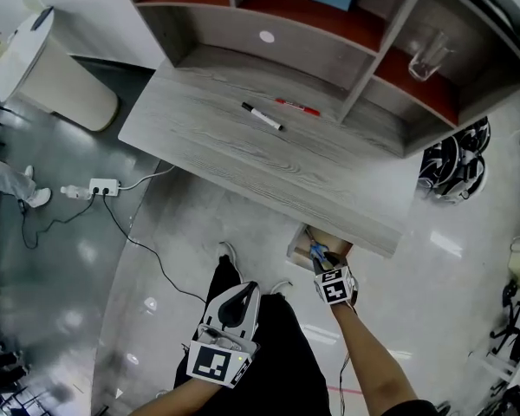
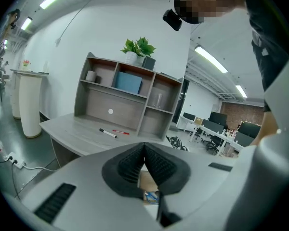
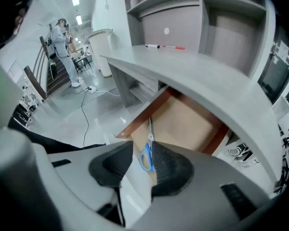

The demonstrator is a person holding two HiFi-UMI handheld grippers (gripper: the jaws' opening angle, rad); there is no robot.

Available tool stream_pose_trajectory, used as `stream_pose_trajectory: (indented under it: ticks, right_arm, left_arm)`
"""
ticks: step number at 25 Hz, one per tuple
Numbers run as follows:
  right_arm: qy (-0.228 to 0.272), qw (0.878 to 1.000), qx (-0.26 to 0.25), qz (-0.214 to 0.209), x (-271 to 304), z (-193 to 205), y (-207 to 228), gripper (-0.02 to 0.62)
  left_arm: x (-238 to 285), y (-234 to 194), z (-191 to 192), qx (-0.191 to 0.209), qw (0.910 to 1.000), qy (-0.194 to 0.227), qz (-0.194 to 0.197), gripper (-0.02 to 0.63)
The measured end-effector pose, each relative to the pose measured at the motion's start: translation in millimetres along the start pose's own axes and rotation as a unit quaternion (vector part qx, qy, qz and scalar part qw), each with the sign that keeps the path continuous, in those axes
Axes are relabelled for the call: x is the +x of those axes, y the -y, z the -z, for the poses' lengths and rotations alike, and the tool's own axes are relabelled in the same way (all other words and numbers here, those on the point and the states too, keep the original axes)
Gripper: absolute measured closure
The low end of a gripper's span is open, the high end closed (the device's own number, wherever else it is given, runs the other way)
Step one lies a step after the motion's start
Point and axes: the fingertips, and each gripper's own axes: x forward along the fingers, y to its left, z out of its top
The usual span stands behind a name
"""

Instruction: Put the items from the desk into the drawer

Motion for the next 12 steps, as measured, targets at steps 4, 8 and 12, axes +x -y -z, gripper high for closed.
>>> stream_pose_trajectory:
  ticks: [4,8,12]
  right_arm:
    - [0.05,0.999,0.0,-0.016,-38,-22,-22,0.462]
    - [0.107,0.994,0.015,-0.016,-85,-51,-41,0.462]
    - [0.168,0.985,0.045,-0.001,-135,-71,-52,0.468]
  left_arm:
    - [-4,5,-8,0.014,0.9998,0.008,0.014,0.594]
    - [-10,6,-13,0.009,0.9997,0.013,0.02,0.594]
    - [-15,11,-16,0.014,0.9993,0.019,0.029,0.594]
